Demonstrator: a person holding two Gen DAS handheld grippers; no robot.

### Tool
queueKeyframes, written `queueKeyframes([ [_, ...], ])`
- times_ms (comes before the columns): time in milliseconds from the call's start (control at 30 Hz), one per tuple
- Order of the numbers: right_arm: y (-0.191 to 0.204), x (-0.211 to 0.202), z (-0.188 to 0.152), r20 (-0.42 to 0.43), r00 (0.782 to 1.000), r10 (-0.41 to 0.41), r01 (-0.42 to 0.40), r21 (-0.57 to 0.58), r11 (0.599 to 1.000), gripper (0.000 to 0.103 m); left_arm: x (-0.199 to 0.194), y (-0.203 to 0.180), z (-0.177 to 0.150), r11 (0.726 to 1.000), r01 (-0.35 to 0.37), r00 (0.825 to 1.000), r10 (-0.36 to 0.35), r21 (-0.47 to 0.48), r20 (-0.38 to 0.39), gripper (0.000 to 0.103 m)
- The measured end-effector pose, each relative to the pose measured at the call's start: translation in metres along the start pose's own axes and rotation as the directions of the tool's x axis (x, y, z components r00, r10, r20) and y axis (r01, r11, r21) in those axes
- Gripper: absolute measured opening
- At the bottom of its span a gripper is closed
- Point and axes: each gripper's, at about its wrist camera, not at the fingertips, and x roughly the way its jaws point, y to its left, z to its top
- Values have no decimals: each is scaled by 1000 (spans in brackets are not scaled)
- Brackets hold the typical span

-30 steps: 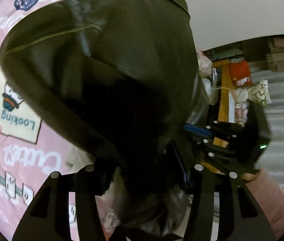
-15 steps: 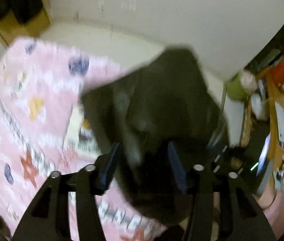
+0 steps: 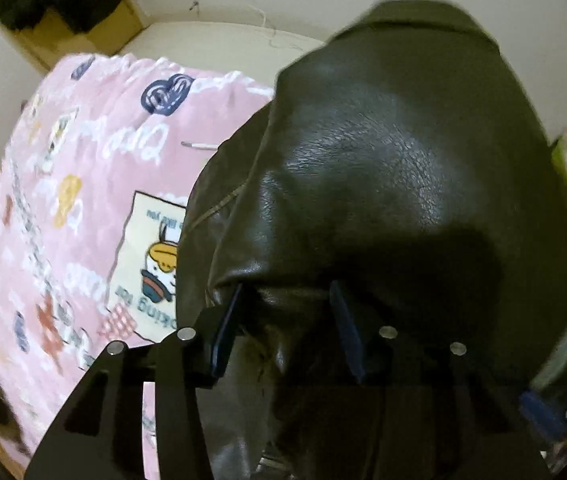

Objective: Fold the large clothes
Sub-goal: 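Lower the folded jacket onto the white cloth stack and open both grippers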

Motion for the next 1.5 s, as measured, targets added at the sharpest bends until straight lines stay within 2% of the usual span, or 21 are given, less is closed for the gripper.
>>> queueKeyframes([
  [67, -2, -5, -2, 4, 1000, 5, -5, 25, 1000, 6, -16, 12, -3, 996, 79, 997, -78, -37, 12, 42],
  [167, -15, -19, -7, 18, 997, 78, -80, 113, 990, 6, -45, 20, -8, 995, 104, 993, -104, -6, 51, 44],
  [200, -19, -23, -9, 25, 995, 96, -98, 136, 986, 6, -56, 22, -11, 995, 104, 992, -104, 3, 70, 47],
  [300, -23, -39, -19, 60, 991, 123, -133, 191, 973, 6, -80, 27, -29, 996, 92, 993, -90, -15, 81, 72],
  [367, -20, -47, -24, 72, 992, 99, -111, 195, 974, 8, -93, 30, -46, 996, 91, 991, -89, -21, 99, 75],
  [500, -15, -64, -29, 76, 994, 82, -98, 234, 967, 9, -118, 33, -79, 988, 149, 980, -144, -32, 134, 80],
  [600, -6, -91, -35, 110, 991, 70, -97, 264, 960, 9, -152, 40, -102, 977, 208, 964, -200, -33, 173, 81],
  [667, 4, -116, -36, 126, 992, 19, -52, 269, 962, 9, -184, 44, -116, 974, 227, 952, -219, -14, 214, 85],
  [767, 20, -159, -43, 172, 985, 4, -56, 294, 954, 9, -244, 48, -139, 978, 202, 930, -206, 44, 305, 88],
  [867, 41, -201, -43, 200, 979, -32, -25, 275, 961, 9, -310, 49, -163, 989, 118, 907, -145, 93, 395, 94],
  [900, 50, -219, -43, 219, 975, -30, -28, 260, 965, 14, -323, 49, -168, 990, 100, 902, -131, 96, 411, 95],
  [967, 68, -248, -42, 243, 969, -55, 2, 213, 977, 53, -354, 49, -180, 997, 11, 901, -43, 76, 432, 95],
  [1000, 75, -263, -44, 275, 959, -71, 18, 191, 981, 77, -365, 49, -184, 999, -20, 901, -3, 48, 435, 95],
  [1033, 84, -281, -46, 318, 946, -71, 21, 160, 987, 78, -379, 50, -191, 999, -32, 903, 24, 13, 430, 95],
  [1167, 99, -322, -52, 324, 945, -40, 9, 97, 995, 84, -409, 39, -212, 998, -61, 920, 61, -11, 386, 95],
  [1333, 92, -367, -74, 330, 942, 60, -86, 66, 994, 89, -439, 27, -245, 996, -10, 924, 43, -89, 380, 95],
  [1400, 89, -383, -83, 341, 939, 55, -72, 38, 997, 89, -446, 23, -258, 992, -1, 935, 46, -126, 351, 95],
  [1500, 81, -407, -97, 370, 929, 3, -22, 47, 999, 90, -456, 20, -275, 979, 11, 949, 53, -201, 312, 95],
])
